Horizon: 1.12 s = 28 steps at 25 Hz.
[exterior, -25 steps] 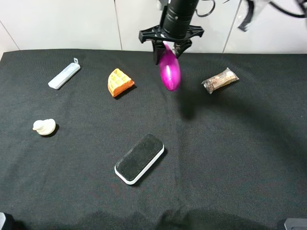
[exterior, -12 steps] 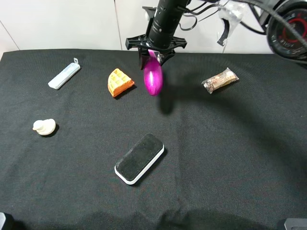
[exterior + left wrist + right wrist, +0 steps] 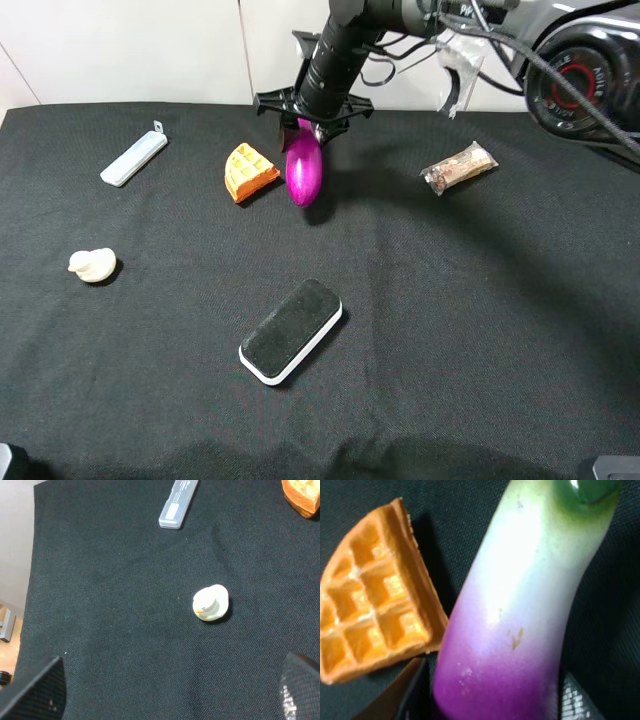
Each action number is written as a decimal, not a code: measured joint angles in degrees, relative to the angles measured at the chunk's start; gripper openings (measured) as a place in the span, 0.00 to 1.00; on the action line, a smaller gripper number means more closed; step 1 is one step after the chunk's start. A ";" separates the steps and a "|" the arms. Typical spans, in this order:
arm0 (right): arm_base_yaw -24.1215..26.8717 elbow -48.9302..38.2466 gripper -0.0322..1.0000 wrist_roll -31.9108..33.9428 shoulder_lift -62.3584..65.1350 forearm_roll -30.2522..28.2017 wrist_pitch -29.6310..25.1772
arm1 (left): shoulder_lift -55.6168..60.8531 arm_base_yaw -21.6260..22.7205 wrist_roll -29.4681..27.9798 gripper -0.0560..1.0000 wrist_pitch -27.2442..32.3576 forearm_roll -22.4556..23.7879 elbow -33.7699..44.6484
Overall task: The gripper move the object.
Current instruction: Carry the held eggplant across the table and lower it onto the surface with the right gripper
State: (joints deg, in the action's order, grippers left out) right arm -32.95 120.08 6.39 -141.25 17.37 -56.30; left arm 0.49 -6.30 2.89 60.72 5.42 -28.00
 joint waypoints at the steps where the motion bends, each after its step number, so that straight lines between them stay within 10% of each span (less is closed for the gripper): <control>1: 0.00 0.00 0.40 0.00 -0.39 0.15 0.35 | 0.00 0.00 0.00 0.91 0.00 0.00 0.00; 28: 0.00 0.02 0.40 0.00 -2.12 -3.26 3.57 | 0.00 0.00 0.00 0.91 0.00 0.00 0.00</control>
State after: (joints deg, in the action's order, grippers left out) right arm -32.95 120.11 6.39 -143.37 14.10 -52.72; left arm 0.49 -6.30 2.89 60.72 5.42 -28.00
